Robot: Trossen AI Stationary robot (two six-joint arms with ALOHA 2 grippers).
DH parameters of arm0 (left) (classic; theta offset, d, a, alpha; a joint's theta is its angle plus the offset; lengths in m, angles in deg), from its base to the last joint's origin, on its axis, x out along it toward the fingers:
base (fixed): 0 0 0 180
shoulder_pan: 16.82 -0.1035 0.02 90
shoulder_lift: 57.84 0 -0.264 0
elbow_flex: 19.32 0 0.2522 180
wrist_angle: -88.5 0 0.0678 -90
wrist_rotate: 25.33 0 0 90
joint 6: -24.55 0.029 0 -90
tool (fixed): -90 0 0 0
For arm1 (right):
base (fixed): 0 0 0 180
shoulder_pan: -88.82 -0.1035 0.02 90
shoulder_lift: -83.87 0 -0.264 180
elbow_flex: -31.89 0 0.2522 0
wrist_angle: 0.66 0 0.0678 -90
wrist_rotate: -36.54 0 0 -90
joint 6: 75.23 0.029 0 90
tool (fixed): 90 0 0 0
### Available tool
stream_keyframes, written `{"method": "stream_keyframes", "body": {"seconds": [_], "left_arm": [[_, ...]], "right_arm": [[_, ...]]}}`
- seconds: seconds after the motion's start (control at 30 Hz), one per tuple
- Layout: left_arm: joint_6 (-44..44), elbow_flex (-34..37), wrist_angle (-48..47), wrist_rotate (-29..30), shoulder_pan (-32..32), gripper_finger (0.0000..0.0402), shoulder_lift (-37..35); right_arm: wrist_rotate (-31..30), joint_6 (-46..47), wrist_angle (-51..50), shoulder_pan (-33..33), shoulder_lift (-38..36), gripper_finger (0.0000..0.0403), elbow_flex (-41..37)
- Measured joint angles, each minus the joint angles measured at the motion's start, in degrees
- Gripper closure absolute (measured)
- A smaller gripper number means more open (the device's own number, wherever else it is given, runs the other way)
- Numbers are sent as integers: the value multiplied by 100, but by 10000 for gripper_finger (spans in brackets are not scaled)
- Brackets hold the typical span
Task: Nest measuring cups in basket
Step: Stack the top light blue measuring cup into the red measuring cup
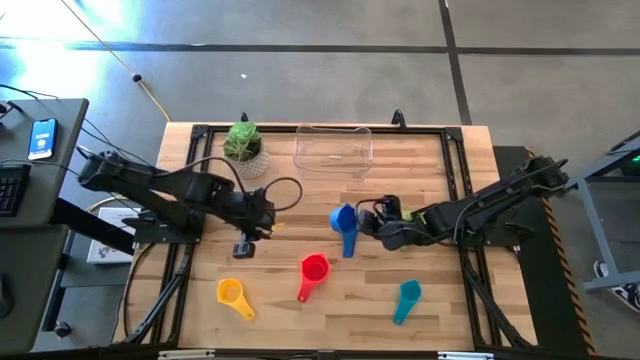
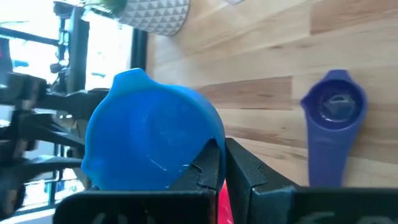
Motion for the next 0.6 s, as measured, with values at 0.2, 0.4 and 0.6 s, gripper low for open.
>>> {"method": "stream_keyframes", "body": {"seconds": [0.2,0.4,0.6], "left_arm": [[-397,2,440,4,217,312,480],[-652,2,781,28,452,312,1018],[-838,3,1168,175,614,312,1535]], "right_arm": [[65,-276,177,-2,0,403,2],[57,-475,178,0,-7,403,2],[-51,-659,94,11,-20,403,2]]}}
